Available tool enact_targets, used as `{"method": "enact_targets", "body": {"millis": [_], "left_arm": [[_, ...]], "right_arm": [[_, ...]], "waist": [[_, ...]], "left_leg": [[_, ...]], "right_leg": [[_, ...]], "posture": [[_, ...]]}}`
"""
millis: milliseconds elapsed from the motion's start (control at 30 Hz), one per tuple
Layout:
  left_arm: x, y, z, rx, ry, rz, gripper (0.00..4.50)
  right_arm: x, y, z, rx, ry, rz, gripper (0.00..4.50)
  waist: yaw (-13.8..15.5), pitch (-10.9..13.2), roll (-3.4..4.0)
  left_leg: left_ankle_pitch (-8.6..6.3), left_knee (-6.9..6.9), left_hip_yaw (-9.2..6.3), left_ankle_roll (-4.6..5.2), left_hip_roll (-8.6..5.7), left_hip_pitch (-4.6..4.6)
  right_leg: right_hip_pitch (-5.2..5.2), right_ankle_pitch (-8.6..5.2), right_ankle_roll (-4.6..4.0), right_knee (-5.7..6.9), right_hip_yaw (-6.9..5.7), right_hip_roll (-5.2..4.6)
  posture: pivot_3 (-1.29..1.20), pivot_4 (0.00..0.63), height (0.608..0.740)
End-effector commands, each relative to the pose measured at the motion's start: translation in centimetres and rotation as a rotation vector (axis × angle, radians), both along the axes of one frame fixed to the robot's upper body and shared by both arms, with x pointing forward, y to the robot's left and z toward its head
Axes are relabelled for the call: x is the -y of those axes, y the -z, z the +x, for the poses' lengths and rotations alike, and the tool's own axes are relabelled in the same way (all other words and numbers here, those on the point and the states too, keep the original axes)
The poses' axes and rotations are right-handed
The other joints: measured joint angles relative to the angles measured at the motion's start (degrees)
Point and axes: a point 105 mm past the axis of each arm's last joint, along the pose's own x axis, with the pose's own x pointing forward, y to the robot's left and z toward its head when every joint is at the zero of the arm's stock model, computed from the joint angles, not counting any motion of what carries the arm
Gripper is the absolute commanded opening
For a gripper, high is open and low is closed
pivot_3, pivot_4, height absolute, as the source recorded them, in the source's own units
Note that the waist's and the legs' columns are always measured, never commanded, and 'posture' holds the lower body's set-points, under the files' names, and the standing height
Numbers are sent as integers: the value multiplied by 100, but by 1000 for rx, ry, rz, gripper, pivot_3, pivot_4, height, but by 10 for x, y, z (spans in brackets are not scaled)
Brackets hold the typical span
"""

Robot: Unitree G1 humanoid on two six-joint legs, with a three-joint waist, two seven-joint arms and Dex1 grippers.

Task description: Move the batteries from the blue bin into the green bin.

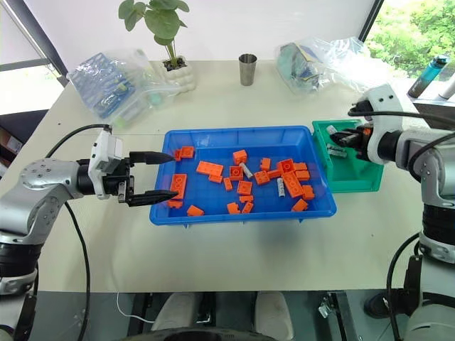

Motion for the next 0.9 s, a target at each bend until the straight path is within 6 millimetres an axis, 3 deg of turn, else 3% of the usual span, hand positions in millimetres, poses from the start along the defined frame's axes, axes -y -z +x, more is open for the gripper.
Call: {"method": "enact_targets", "body": {"millis": [33, 167, 233, 367, 433, 500, 700, 900], "left_arm": [[0, -12, 1, 45, 4, -10, 4500], [-1, -15, 2, 56, -3, -7, 4500], [-1, -17, 1, 60, -6, -8, 4500], [-1, -16, -1, 59, -12, -7, 4500], [-1, -15, -3, 57, -12, -7, 4500], [0, -15, -3, 55, -13, -6, 4500], [3, -18, -1, 65, -9, -5, 4500], [2, -24, 0, 79, -18, 0, 4500]], "right_arm": [[17, -11, 4, 72, 61, -37, 1108], [19, -11, 8, 90, 68, -89, 2971], [14, -23, 10, 126, 42, -96, 3985], [-13, -61, 12, 246, -59, -92, 3985], [-38, -63, 8, 242, -159, -68, 3985], [-69, -52, 3, 200, -282, -34, 3985], [-125, 2, 14, 103, -421, -43, 3985], [-147, 38, 15, 50, -506, -103, 3985]], "waist": [[7, 0, 1], [9, 0, 1], [9, 0, 1], [-5, 4, 7], [-7, 6, 9], [5, 5, 7], [16, 5, 4], [15, 5, 3]], "left_leg": [[0, 1, 1, -1, 0, 0], [2, 1, 1, -3, 0, 0], [2, 2, 2, -3, 0, 0], [2, 1, 3, -4, 0, 0], [3, 1, 3, -5, 2, 0], [3, 0, -1, -5, 5, 0], [2, 5, -2, -4, 2, 0], [2, 5, -3, -3, -4, -3]], "right_leg": [[0, 0, 0, 0, 1, 0], [0, 0, 0, 0, 1, 1], [0, 0, 0, 0, 1, 2], [-2, 0, 0, 0, 2, 3], [-4, 0, 0, 0, 2, 4], [-3, 0, 0, 0, 1, 6], [1, 0, 0, 1, 2, 2], [0, 0, 1, 2, 1, 1]], "posture": [[0, 150, 716], [0, 150, 716], [0, 150, 716], [0, 150, 716], [0, 150, 716], [0, 150, 716], [0, 150, 716], [0, 150, 716]]}}
